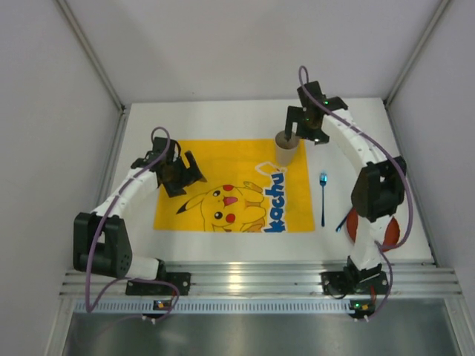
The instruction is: Set the dinner table for one person
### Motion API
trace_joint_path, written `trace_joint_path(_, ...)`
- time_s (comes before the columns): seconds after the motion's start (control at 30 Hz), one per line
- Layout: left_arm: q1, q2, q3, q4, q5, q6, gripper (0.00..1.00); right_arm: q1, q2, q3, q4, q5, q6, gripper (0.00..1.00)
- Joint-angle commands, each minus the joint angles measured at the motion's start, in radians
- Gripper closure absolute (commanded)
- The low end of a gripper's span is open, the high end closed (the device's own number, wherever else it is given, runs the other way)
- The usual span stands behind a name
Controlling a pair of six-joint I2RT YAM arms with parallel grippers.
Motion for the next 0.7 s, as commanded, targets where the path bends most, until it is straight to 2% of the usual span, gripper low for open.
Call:
trace_joint_path(0.0, -0.011, 0.001, 0.012, 0.017, -0.008, 0.008, 0.09, -0.096, -0.264, -0.032, -0.002, -0.007, -0.004, 0.0)
trace_joint_path(0.13, -0.037, 0.006, -0.003, 0.062, 0.035, 0.02, 0.02, -0.304, -0.412, -0.224, -0.032, -0.035, -0.016, 0.0)
trace_joint_path(0.23, -0.08, -0.002, -0.032, 0.124, 0.055, 0.025, 0.02, -0.446, -0.523, -0.423, -0.039, -0.033, -0.03, 0.0)
trace_joint_path(0.33, -0.094, 0.052, -0.041, 0.168, 0.132, 0.022, 0.02, -0.556, -0.643, -0.745, 0.002, -0.108, 0.017, 0.0)
trace_joint_path(0.47, -0.117, 0.124, -0.031, 0.198, 0.17, 0.031, 0.02, -0.701, -0.697, -0.995, 0.071, -0.23, 0.039, 0.0)
trace_joint_path(0.5, -0.123, 0.138, -0.025, 0.199, 0.175, 0.033, 0.02, -0.721, -0.683, -1.014, 0.082, -0.248, 0.028, 0.03)
trace_joint_path(0.53, -0.126, 0.146, -0.012, 0.196, 0.184, 0.034, 0.02, -0.739, -0.666, -1.019, 0.083, -0.263, 0.016, 0.12)
trace_joint_path(0.57, -0.131, 0.15, -0.008, 0.196, 0.186, 0.043, 0.02, -0.739, -0.632, -1.005, 0.082, -0.286, 0.013, 0.17)
trace_joint_path(0.67, -0.142, 0.162, -0.002, 0.195, 0.183, 0.053, 0.02, -0.739, -0.599, -0.984, 0.102, -0.294, 0.033, 0.25)
